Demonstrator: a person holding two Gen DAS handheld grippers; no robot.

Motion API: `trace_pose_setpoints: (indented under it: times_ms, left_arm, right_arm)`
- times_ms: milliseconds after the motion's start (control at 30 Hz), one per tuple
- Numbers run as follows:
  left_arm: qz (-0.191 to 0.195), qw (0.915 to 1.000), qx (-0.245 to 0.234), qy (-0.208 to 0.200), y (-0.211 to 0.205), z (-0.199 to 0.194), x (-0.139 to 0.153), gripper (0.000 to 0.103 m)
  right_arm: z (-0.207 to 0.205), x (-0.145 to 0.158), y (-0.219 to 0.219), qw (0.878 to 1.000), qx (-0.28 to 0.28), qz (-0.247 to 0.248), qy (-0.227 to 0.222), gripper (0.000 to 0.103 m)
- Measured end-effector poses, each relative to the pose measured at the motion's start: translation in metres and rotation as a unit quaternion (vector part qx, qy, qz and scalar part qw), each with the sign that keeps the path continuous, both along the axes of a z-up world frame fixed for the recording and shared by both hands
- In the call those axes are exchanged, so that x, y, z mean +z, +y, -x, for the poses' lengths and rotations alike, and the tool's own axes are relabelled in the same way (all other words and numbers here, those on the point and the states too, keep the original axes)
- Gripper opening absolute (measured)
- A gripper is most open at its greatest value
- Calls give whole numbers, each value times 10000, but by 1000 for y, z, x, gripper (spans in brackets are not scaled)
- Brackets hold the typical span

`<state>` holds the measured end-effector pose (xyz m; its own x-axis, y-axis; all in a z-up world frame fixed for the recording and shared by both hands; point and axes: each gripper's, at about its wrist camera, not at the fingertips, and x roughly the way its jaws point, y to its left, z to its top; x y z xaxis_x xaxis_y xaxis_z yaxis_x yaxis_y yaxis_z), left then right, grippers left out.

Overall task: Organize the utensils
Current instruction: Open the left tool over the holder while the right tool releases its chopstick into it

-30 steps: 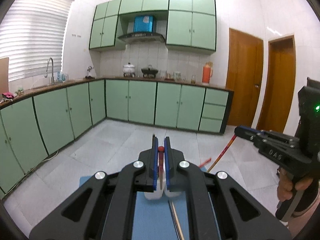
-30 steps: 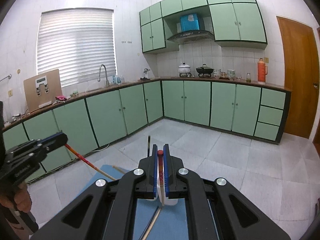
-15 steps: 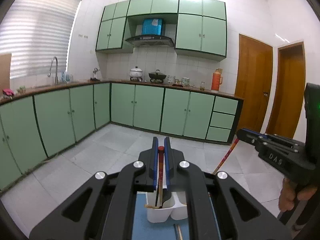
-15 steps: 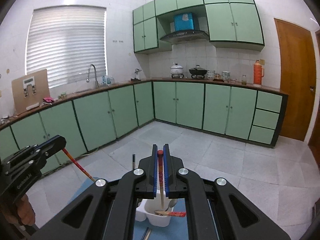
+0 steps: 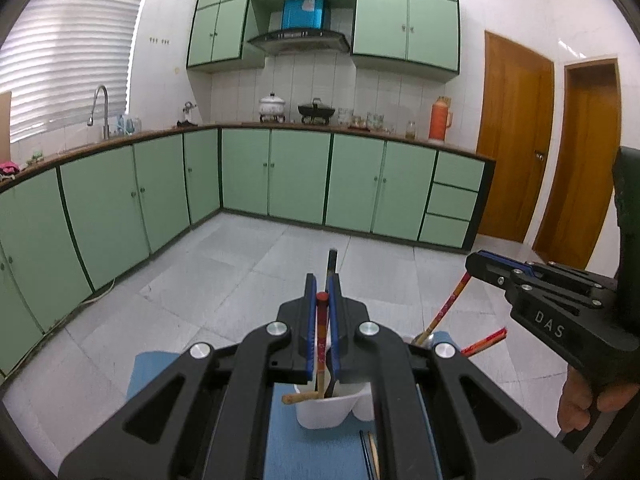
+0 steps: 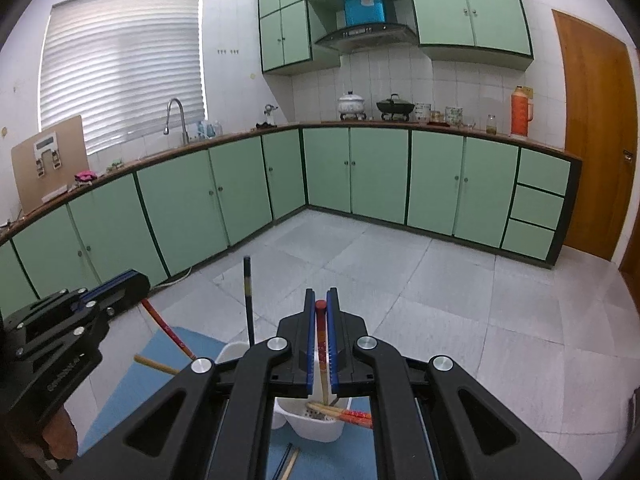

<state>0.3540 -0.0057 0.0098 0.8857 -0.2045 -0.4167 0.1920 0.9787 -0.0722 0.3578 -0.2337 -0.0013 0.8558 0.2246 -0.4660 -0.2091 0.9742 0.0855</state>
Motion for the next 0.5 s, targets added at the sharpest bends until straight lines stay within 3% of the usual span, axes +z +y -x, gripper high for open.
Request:
trace_pose_setpoints:
  times_ms: [267, 300, 367, 433, 500]
  left_arm:
    - [-67, 9999, 15, 155, 4, 1, -11, 9]
    - [-66, 9998, 19, 160, 5, 2, -10, 12]
    - [-36, 9999, 36, 144, 5, 6, -9, 29]
    - [29, 9999, 56, 95, 9, 13, -6, 34]
    - [52, 10000, 52, 45, 11, 22, -3, 39]
  right_arm:
    - [9, -6, -7, 9999, -18, -40, 103, 7]
    - [11, -6, -8, 10000, -28, -44, 82, 9]
    - [19, -2, -13, 9999, -73, -74, 16, 19]
    - [27, 1, -18, 9998, -155, -120, -78, 34]
    - [37, 6, -25, 9995, -216, -151, -184, 36]
